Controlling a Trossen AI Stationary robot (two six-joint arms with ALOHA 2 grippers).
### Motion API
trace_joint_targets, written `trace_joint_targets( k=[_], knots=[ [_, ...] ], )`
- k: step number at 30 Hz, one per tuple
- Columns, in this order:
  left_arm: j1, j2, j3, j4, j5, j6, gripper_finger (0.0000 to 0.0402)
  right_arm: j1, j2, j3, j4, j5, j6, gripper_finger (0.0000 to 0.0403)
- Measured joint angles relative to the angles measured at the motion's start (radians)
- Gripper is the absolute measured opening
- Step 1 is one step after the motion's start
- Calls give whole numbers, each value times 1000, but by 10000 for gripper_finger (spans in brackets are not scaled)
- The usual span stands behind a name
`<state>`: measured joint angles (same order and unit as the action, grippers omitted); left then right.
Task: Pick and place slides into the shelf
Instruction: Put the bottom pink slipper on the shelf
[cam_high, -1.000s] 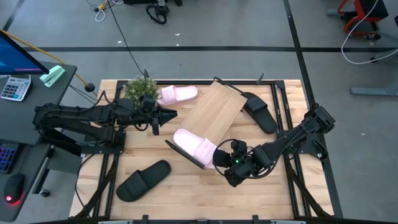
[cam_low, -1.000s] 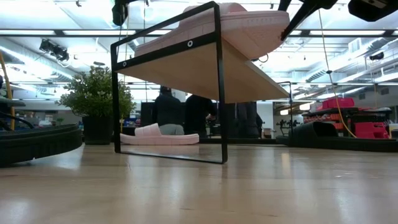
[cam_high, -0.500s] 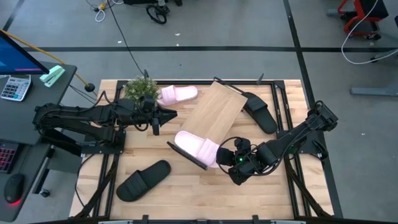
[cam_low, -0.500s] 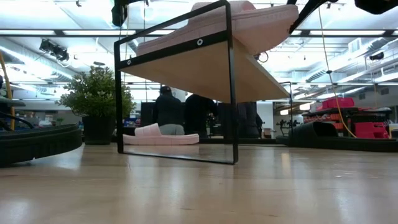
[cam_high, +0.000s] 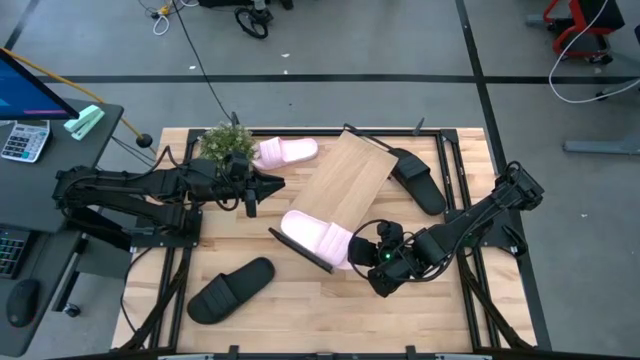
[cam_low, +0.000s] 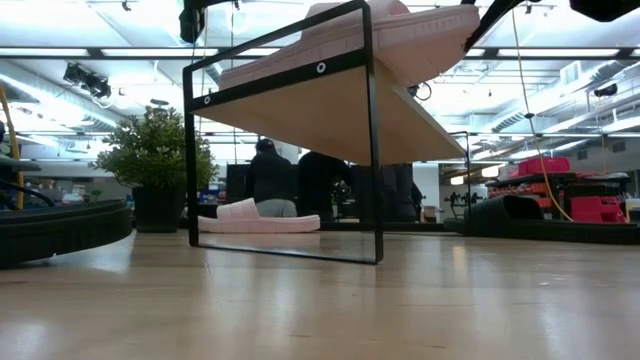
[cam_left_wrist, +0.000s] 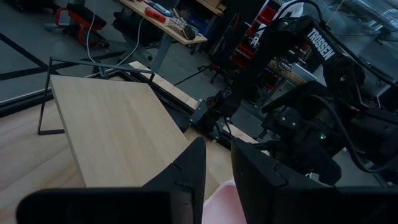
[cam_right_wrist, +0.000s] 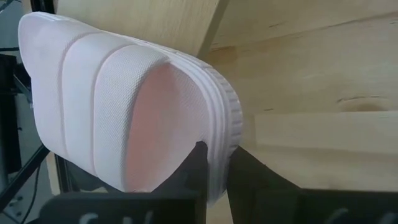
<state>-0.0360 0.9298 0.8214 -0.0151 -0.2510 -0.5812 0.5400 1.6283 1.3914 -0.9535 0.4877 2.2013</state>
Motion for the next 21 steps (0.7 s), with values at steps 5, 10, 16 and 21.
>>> trace_joint_targets(
  k=[5, 10, 16, 21],
  knots=[
    [0, 0, 0, 0, 0, 0, 84, 0, 0, 1, 4, -15, -2, 44],
    [0, 0, 0, 0, 0, 0, 87, 0, 0, 1, 15, -46, -5, 80],
    [0, 0, 0, 0, -1, 0, 80, 0, 0, 1, 24, -56, -7, 120],
    [0, 0, 0, 0, -8, 2, 87, 0, 0, 1, 27, -60, -13, 143]
  ],
)
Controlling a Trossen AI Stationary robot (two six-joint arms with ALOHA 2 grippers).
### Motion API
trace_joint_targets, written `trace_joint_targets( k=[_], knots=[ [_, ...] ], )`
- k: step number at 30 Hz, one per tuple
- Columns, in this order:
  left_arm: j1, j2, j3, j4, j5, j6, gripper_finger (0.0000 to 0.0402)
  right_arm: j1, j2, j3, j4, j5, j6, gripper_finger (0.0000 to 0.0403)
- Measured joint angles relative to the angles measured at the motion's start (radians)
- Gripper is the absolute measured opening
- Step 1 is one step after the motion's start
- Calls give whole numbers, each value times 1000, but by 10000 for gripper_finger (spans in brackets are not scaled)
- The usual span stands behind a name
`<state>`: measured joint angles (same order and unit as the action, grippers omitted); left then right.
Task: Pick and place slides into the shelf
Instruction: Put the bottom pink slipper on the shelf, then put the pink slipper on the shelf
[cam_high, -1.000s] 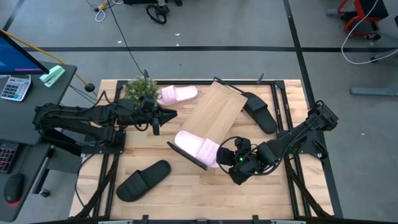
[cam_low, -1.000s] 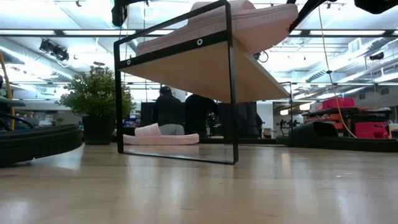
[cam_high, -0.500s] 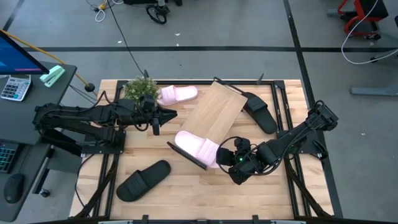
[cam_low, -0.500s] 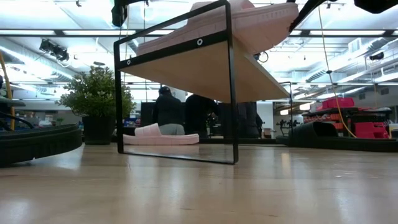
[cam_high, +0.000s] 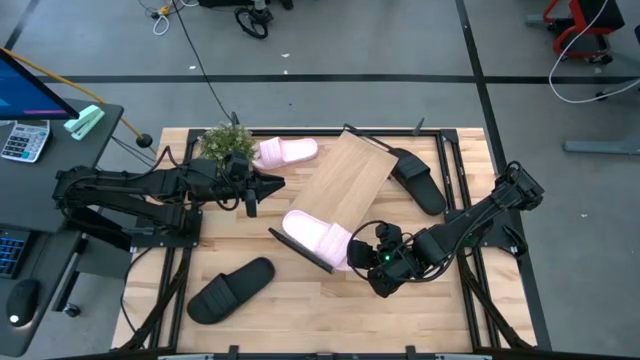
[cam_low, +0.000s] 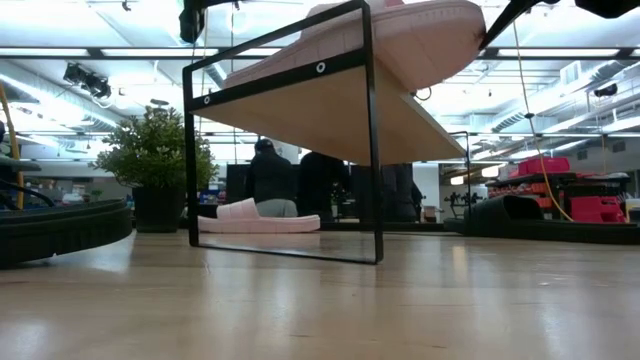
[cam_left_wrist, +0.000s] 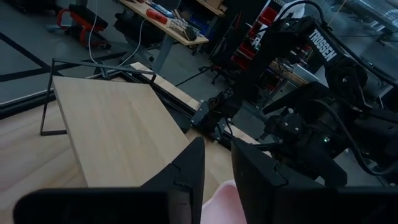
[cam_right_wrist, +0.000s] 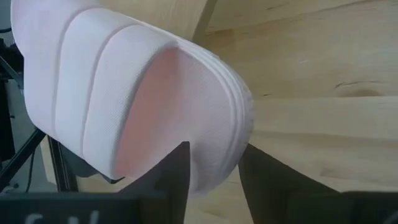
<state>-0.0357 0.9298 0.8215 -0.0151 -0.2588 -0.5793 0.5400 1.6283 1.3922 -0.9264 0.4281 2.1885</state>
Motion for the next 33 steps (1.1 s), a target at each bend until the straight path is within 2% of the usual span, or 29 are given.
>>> trace_joint_targets(
  k=[6, 13, 23, 27, 33],
  knots=[
    [0, 0, 0, 0, 0, 0, 94, 0, -14, 0, 0, -2, -11, 175],
    [0, 0, 0, -2, -3, 21, 90, 0, -105, 1, -55, -13, -36, 207],
    [0, 0, 0, -6, -3, 23, 95, 25, -256, 1, -222, -35, -52, 213],
    [0, 0, 0, -14, -3, 22, 95, -1, -313, 1, -269, 49, -124, 213],
    [0, 0, 0, -35, -34, 8, 93, -118, -389, 1, -251, 90, -404, 213]
  ],
)
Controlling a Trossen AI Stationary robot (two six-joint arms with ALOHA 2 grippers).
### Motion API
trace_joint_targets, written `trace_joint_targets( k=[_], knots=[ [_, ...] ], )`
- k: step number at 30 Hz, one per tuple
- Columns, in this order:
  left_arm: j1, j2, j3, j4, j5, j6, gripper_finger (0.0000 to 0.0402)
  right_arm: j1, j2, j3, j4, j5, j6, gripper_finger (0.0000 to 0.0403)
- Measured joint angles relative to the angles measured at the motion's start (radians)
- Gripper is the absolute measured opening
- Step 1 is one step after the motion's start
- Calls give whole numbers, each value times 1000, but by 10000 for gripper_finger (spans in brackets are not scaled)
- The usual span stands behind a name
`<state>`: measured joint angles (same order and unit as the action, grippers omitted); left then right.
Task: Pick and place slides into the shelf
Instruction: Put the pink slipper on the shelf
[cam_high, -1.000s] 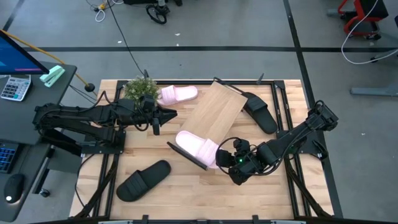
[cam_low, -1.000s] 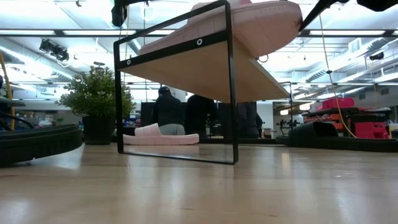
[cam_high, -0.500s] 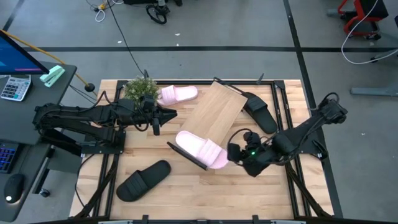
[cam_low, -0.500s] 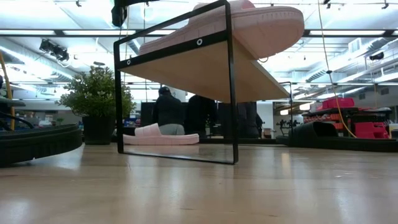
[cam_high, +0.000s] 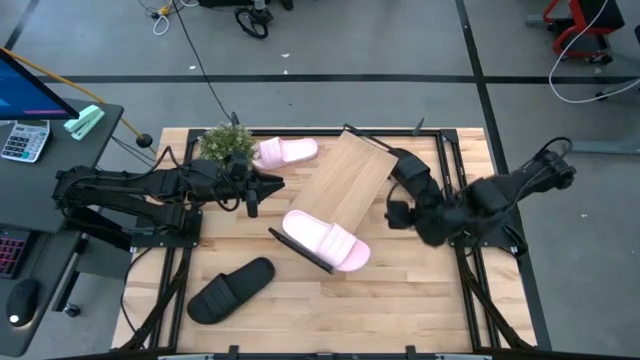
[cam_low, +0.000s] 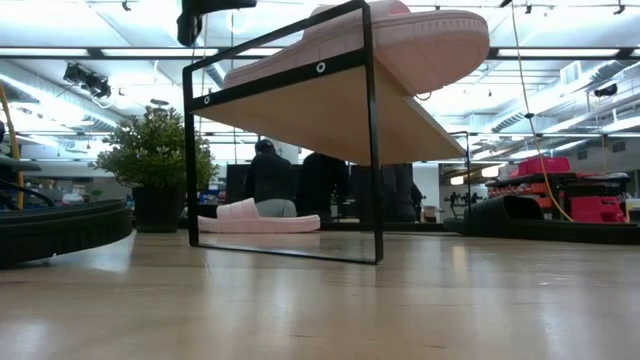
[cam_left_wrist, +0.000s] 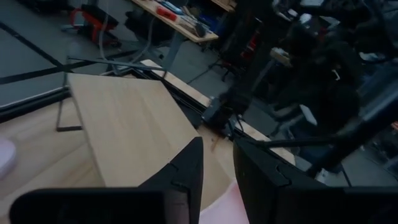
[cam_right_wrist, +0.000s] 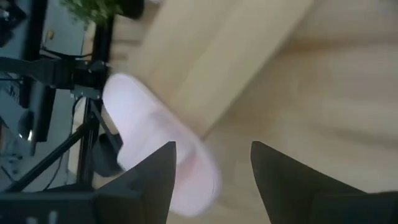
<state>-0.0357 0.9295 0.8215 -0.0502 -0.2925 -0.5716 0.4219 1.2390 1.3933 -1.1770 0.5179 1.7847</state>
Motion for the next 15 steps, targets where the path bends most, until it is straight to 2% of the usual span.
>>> trace_joint_targets(
  k=[6, 15],
  knots=[
    [49, 0, 0, 0, -74, -135, 95, -180, -64, 0, 57, -44, -345, 210],
    [185, 0, 0, -5, -75, -269, 98, -441, -76, 0, 137, -294, -826, 208]
  ],
)
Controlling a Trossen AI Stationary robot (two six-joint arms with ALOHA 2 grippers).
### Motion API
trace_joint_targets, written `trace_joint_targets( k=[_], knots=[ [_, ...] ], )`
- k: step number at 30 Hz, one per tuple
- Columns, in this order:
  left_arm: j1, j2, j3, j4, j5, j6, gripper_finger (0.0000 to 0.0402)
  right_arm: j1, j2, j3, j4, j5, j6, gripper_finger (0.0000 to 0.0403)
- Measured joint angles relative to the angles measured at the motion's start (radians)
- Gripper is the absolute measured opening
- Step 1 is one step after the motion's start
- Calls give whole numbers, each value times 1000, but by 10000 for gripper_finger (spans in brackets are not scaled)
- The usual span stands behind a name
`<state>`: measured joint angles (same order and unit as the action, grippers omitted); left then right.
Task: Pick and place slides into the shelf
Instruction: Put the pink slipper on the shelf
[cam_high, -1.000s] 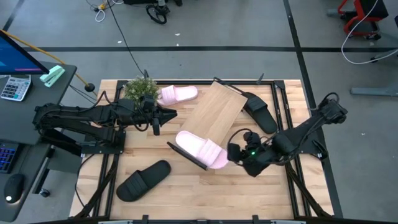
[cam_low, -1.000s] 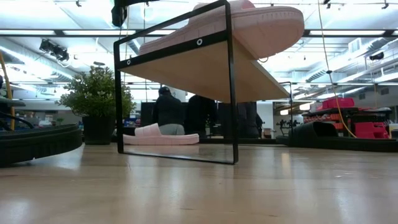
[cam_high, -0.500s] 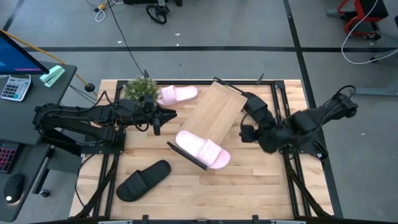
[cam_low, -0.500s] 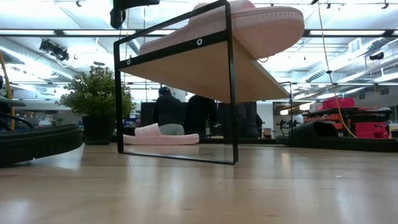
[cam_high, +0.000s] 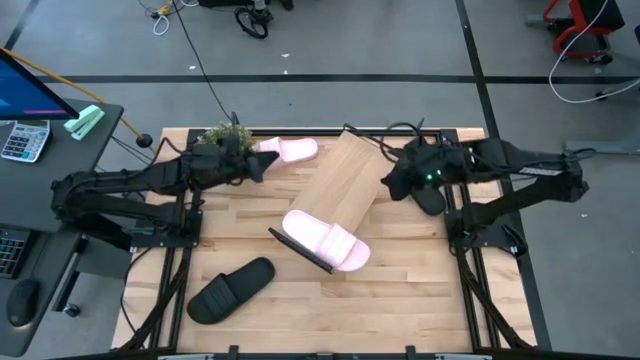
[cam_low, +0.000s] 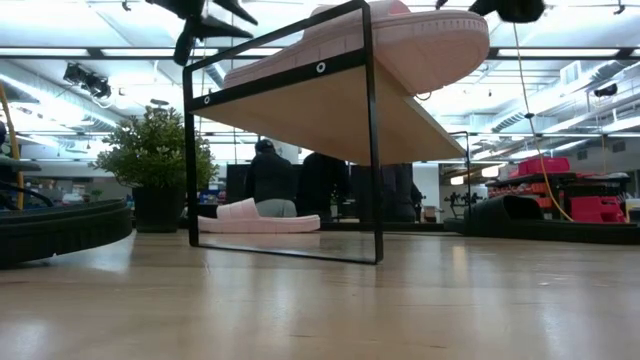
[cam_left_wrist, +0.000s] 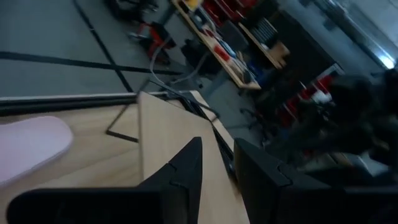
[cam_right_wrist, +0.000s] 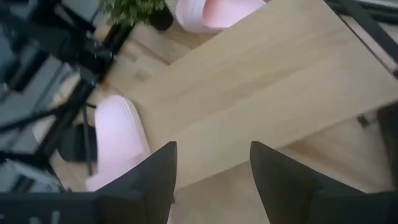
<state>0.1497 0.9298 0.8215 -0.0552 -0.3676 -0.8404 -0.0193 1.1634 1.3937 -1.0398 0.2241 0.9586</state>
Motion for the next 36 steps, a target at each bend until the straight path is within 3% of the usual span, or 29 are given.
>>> trace_joint_targets(
  k=[7, 15, 19, 26, 36],
  knots=[
    [54, 0, 0, -12, 1, -35, 99, -166, 41, 0, 92, -171, -294, 208],
    [68, 0, 0, -31, 0, -66, 99, -289, 122, 0, 257, -351, -470, 208],
    [68, 0, 0, -56, 1, -81, 101, -318, 174, 0, 356, -393, -483, 208],
    [68, 0, 0, -55, -5, -91, 99, -346, 257, 0, 474, -575, -479, 208],
    [69, 0, 0, -54, -14, -40, 94, -354, 347, 0, 581, -632, -366, 208]
  ],
)
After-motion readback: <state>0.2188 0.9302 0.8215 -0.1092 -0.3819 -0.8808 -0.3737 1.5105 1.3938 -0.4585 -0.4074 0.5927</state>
